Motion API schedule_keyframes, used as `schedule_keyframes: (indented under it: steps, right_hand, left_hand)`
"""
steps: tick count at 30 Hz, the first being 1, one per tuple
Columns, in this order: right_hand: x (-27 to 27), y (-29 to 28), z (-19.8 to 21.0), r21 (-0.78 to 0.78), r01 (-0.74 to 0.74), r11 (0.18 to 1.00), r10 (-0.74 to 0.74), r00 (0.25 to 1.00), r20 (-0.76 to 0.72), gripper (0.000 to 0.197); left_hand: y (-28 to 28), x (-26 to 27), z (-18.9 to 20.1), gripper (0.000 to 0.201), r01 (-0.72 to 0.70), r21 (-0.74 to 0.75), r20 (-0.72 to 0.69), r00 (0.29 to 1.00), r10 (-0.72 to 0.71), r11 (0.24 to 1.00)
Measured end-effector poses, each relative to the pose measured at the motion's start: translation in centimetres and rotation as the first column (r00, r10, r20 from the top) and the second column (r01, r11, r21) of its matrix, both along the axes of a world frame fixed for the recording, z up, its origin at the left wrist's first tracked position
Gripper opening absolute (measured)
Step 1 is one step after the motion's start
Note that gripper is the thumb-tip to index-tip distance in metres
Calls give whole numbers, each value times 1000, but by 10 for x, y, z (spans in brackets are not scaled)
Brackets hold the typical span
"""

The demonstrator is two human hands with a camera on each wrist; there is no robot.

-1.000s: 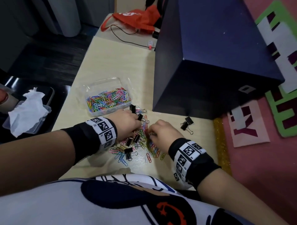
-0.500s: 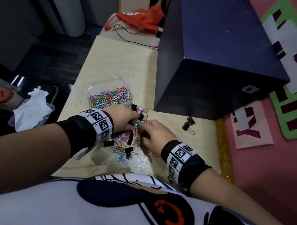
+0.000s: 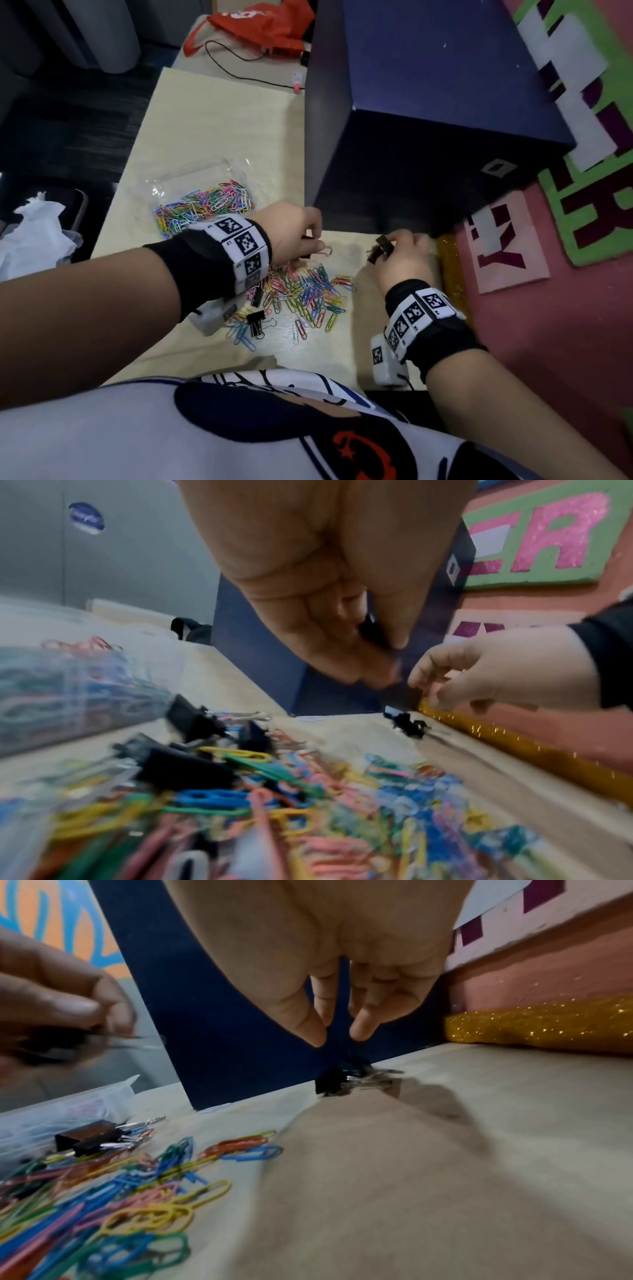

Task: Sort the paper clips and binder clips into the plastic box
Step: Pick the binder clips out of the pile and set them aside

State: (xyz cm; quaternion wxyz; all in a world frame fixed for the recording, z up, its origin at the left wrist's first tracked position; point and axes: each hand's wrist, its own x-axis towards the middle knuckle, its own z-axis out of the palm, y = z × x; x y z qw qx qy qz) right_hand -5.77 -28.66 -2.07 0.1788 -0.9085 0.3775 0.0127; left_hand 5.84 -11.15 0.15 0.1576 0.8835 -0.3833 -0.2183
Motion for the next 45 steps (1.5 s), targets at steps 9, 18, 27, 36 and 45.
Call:
schedule_keyframes:
  steps: [9,18,27,36,45]
  right_hand:
    - [-4,32,-19,229,-253,940,307,920,-244,34]
    - [22,61,-12,197,-535,821,560,822,-105,28]
    - [65,88,-13,166,-734,658,752,629,-196,41]
    - [71,99,-18,128,-679,723,689,693,-212,37]
    - [60,82,-5,277,-455,846,493,865,-88,23]
  left_hand:
    - [15,5,-17,30,42,251,153,985,-82,967]
    - [40,5,-26,19,72,357,157,978,-136,931]
    - [66,-2,-19,19,25,225,93,995,-47,974]
    - [77,-5,-24,72,154,441,62,978,-201,884]
    - [64,9,-27,32,99,241,163,977,-141,965]
